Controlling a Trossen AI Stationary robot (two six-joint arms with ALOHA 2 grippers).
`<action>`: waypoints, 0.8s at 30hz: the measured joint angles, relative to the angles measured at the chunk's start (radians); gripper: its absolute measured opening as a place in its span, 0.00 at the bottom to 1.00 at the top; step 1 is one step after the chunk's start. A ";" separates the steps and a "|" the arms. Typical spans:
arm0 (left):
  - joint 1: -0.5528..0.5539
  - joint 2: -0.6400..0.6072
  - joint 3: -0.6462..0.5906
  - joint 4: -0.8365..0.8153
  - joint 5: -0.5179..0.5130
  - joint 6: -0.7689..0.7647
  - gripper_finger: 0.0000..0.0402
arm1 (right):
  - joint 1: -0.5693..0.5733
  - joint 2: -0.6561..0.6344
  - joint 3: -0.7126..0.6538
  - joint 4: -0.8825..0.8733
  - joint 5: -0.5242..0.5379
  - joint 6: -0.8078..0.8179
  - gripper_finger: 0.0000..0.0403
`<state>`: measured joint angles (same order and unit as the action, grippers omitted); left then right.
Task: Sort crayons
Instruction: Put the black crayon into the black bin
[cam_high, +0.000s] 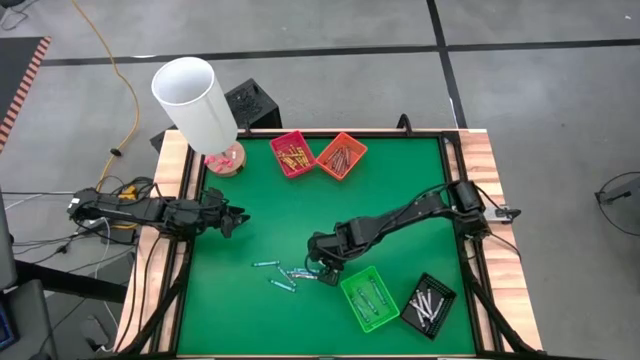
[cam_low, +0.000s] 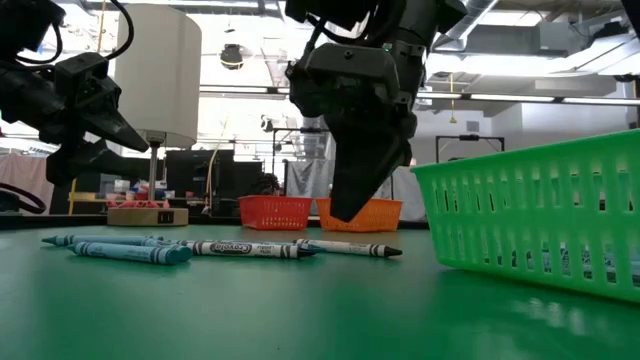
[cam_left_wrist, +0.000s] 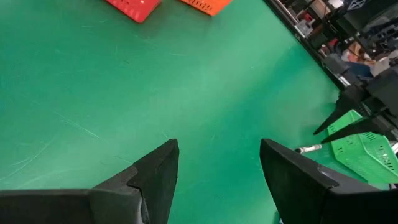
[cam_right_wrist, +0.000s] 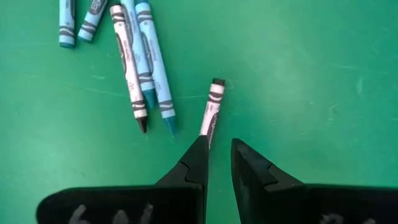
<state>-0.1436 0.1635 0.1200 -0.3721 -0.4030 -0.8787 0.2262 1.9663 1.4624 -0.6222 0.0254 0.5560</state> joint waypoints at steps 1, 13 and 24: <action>0.000 0.000 0.000 0.000 0.000 0.000 0.54 | 0.000 0.000 0.000 0.002 0.000 0.000 0.16; 0.000 0.000 0.000 0.000 0.000 0.000 0.54 | -0.008 -0.011 0.032 -0.018 -0.261 -0.030 0.16; 0.000 0.000 0.000 0.000 0.000 0.000 0.54 | -0.009 -0.011 0.066 -0.059 -0.222 -0.143 0.22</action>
<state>-0.1433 0.1638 0.1200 -0.3721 -0.4026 -0.8787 0.2174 1.9549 1.5288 -0.6814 -0.1967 0.4125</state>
